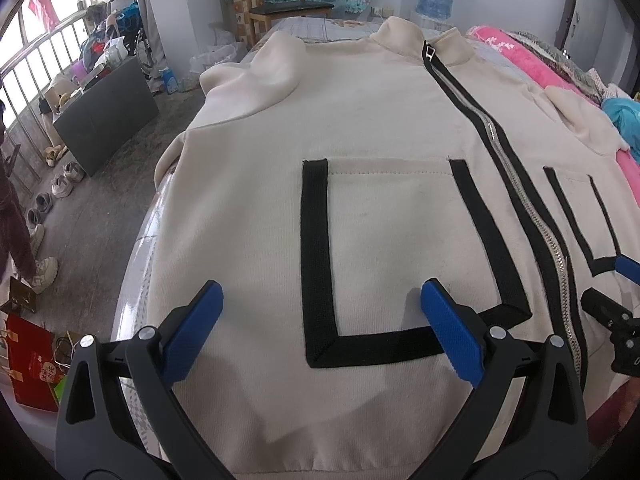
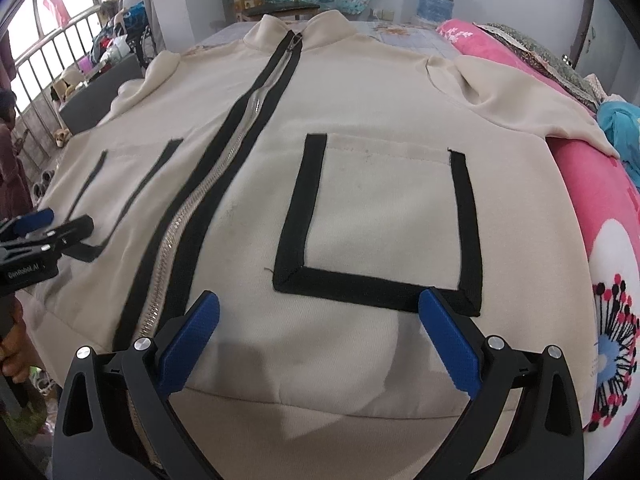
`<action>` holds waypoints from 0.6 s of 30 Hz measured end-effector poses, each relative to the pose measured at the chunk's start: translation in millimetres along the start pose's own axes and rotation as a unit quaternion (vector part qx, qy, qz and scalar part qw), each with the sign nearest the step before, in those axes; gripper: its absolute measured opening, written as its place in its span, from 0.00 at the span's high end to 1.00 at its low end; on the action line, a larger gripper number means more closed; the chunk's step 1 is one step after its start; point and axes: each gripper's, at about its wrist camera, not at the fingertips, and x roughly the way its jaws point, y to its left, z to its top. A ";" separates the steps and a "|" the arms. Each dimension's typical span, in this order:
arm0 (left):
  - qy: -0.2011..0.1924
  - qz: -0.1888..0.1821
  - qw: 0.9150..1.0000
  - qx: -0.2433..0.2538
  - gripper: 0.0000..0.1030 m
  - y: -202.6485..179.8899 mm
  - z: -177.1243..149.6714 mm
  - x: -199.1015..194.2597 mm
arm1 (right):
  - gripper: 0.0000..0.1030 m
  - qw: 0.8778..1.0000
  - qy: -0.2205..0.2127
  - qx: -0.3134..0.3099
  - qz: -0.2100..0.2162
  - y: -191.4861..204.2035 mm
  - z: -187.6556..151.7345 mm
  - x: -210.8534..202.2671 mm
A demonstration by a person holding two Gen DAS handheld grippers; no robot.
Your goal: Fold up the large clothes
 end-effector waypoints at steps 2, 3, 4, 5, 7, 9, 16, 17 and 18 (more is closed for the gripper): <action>-0.021 -0.004 1.000 -0.017 0.07 9.7 1.6 -9.6 | 0.06 1.000 -0.010 0.004 0.010 0.6 4.1 -4.5; -0.032 -0.003 0.999 -0.023 0.07 15.4 3.2 -15.0 | 0.06 1.000 -0.015 0.004 0.016 1.9 6.6 -6.4; -0.043 -0.001 0.999 -0.028 0.07 20.5 5.2 -19.8 | 0.06 1.000 -0.020 0.003 0.021 4.0 9.5 -8.0; -0.060 0.005 0.998 -0.036 0.07 29.8 8.8 -27.9 | 0.06 0.999 -0.025 0.001 0.029 7.6 13.5 -9.8; -0.089 0.014 0.994 -0.055 0.08 50.8 17.1 -41.6 | 0.06 0.999 -0.035 -0.006 0.042 16.8 21.4 -11.2; -0.111 0.018 0.991 -0.075 0.08 72.8 24.9 -50.7 | 0.06 0.998 -0.041 -0.015 0.054 28.4 28.7 -10.8; -0.092 -0.059 0.969 -0.222 0.08 177.1 37.9 -30.8 | 0.06 0.995 -0.038 -0.035 0.087 61.3 49.3 5.5; -0.087 -0.071 0.964 -0.239 0.08 187.8 36.4 -24.7 | 0.06 0.995 -0.036 -0.040 0.088 65.5 51.6 8.7; -0.080 -0.090 0.957 -0.263 0.08 201.8 33.6 -14.9 | 0.07 0.995 -0.034 -0.045 0.087 68.8 53.1 11.0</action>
